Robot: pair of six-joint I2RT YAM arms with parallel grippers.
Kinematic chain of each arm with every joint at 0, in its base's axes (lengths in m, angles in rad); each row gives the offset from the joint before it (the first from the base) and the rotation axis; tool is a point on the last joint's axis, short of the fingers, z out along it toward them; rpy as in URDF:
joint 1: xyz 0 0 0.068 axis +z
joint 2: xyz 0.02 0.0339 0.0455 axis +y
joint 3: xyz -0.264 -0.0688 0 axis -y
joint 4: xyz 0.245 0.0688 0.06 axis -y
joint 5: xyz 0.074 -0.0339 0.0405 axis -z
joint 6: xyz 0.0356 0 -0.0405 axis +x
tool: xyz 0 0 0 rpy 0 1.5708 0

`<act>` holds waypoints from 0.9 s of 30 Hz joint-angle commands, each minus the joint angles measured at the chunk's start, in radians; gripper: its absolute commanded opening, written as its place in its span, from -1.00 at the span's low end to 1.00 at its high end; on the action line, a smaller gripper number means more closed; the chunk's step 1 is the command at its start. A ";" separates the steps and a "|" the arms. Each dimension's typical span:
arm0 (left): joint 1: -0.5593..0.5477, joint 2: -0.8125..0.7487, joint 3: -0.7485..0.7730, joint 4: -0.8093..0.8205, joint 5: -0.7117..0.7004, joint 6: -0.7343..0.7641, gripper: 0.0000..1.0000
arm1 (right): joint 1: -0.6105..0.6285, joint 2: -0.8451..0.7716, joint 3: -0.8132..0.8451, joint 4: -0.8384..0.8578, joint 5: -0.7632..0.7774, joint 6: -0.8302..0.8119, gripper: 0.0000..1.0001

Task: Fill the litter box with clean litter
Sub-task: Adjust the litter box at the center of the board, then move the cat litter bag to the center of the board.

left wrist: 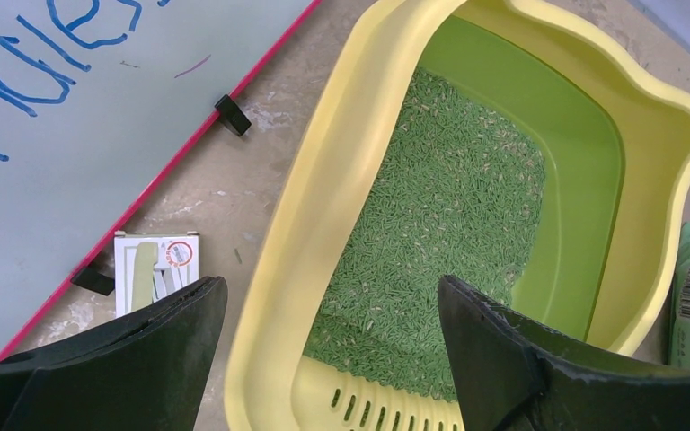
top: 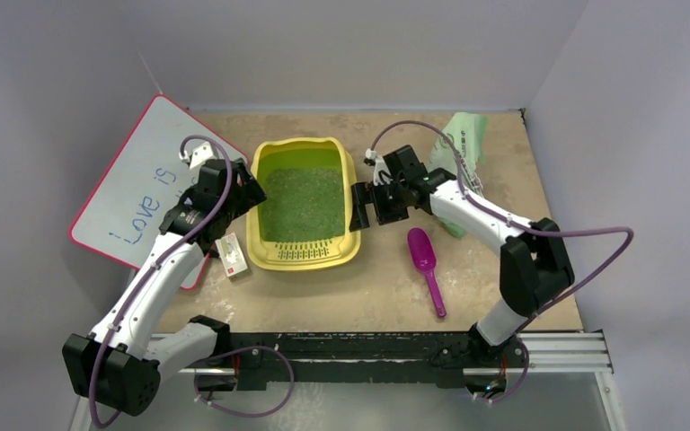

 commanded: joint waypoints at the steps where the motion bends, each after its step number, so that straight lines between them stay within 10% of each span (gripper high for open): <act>1: -0.003 -0.004 0.038 0.024 0.018 0.036 0.75 | -0.001 -0.114 0.072 -0.091 0.120 -0.036 0.98; 13: -0.003 0.015 0.058 0.072 0.137 0.085 0.75 | -0.074 -0.409 0.195 -0.131 0.913 -0.199 0.98; 18: -0.003 0.016 0.058 0.071 0.148 0.092 0.75 | -0.317 -0.360 0.253 -0.153 0.720 -0.233 0.98; 27: -0.003 0.000 0.064 0.040 0.149 0.104 0.75 | -0.375 -0.123 0.430 -0.283 0.623 -0.259 0.97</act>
